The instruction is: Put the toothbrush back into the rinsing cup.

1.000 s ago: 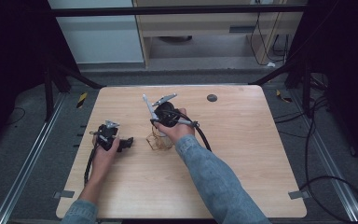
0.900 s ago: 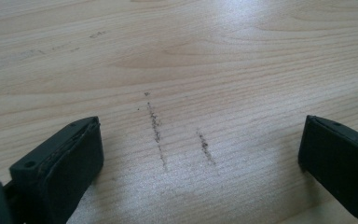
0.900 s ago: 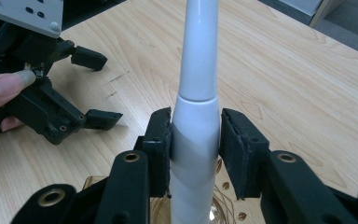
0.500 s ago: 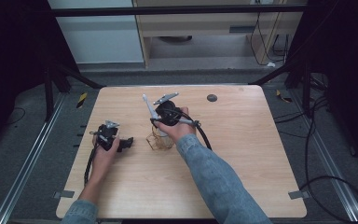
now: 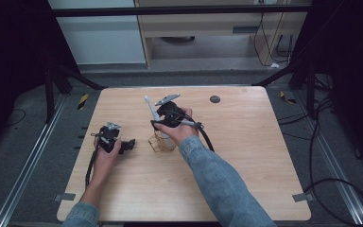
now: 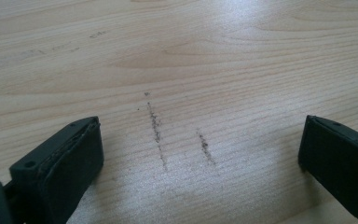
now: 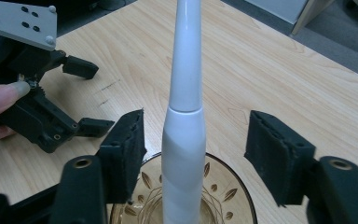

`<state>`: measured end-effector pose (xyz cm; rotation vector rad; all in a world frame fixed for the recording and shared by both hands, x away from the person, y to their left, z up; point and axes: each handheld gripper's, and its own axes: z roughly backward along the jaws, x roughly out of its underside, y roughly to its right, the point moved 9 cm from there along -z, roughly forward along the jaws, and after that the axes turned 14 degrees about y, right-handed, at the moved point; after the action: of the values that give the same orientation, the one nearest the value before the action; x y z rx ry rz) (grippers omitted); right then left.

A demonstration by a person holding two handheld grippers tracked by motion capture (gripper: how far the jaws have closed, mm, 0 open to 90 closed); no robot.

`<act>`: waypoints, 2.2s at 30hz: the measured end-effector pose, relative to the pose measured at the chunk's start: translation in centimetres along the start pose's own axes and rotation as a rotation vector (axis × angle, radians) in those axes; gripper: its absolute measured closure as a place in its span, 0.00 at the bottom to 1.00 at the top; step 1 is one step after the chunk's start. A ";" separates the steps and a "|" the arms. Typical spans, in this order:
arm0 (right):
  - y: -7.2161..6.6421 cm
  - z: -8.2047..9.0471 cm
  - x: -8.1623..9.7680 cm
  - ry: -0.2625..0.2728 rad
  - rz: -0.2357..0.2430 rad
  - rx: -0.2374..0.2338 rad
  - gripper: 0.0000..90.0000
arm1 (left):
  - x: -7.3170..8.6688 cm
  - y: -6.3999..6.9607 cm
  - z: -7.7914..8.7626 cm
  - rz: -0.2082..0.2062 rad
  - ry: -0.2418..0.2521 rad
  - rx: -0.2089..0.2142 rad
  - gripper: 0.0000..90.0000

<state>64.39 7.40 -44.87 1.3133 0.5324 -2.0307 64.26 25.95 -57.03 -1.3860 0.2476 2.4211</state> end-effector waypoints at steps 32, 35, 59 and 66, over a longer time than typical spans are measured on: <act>0.3 1.6 -0.6 -0.005 0.039 0.021 0.13 | 0.0 0.0 0.0 -0.002 0.000 0.002 0.00; 0.4 2.2 -0.6 -0.007 0.050 0.018 0.13 | 0.0 0.0 0.0 -0.002 0.000 0.003 0.00; 1.9 5.1 -0.1 0.041 0.021 0.026 0.13 | 0.0 0.0 0.0 -0.002 0.000 0.003 0.00; 2.5 5.9 0.1 0.053 0.004 0.036 0.13 | 0.0 0.0 0.0 -0.002 0.000 0.003 0.00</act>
<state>62.37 1.79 -42.45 1.3915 0.5190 -2.0154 64.28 25.91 -57.03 -1.3842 0.2492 2.4182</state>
